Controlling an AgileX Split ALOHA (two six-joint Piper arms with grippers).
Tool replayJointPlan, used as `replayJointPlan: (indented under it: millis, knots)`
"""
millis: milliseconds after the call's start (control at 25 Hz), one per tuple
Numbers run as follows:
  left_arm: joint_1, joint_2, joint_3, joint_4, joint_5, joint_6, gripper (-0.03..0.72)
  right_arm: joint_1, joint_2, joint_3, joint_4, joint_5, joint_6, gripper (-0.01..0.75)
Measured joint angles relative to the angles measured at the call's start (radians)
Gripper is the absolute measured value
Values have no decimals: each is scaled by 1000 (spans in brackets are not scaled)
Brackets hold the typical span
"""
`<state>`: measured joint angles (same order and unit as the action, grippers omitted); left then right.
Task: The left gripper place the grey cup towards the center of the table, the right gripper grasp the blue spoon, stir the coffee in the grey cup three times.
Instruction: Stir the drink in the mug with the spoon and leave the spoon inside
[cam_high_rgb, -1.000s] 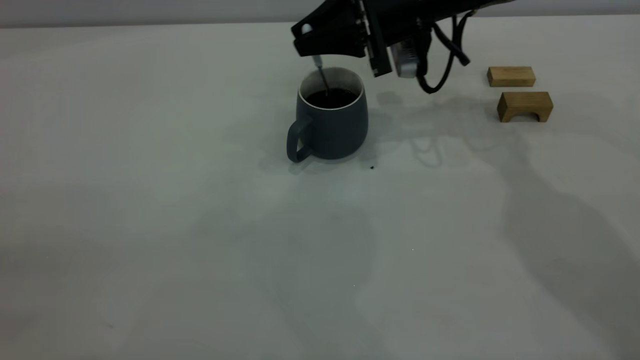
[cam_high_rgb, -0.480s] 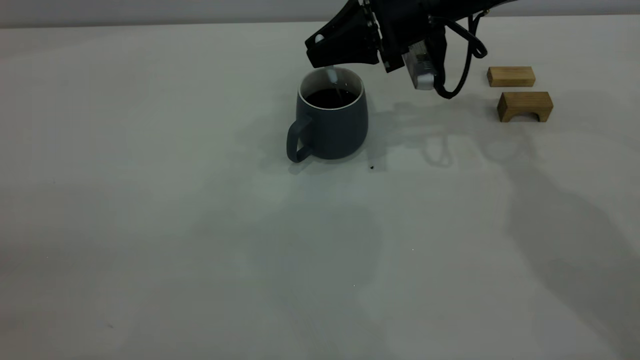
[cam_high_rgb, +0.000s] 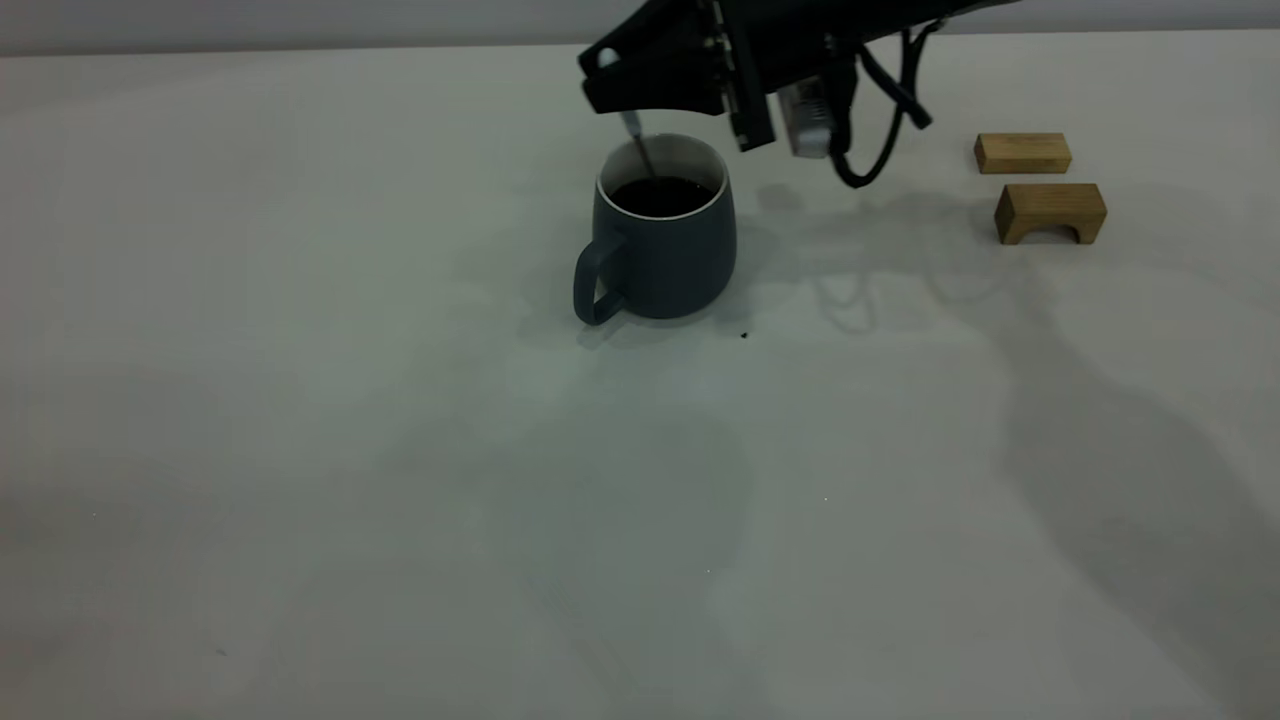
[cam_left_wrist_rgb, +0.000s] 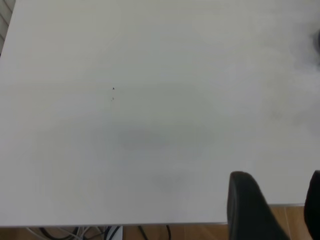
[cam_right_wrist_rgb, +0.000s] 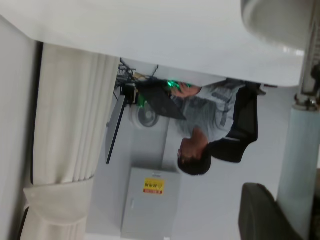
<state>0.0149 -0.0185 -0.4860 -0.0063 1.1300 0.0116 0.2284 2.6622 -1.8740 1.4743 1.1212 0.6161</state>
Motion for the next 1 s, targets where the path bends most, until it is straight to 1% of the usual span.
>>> replayJointPlan:
  millis: [120, 280, 440, 560, 680, 800, 1000]
  knots:
    - [0, 0, 0, 0, 0, 0, 355, -29, 0, 0, -45, 25, 23, 145]
    - [0, 0, 0, 0, 0, 0, 355, -48, 0, 0, -78, 36, 165, 145]
    - [0, 0, 0, 0, 0, 0, 355, -39, 0, 0, -85, 40, 301, 145]
    - [0, 0, 0, 0, 0, 0, 355, -15, 0, 0, -71, 40, 321, 145]
    - [0, 0, 0, 0, 0, 0, 355, 14, 0, 0, -26, 40, 282, 145]
    - [0, 0, 0, 0, 0, 0, 355, 32, 0, 0, 12, 40, 174, 145]
    - [0, 0, 0, 0, 0, 0, 355, 28, 0, 0, 24, 3, -22, 145]
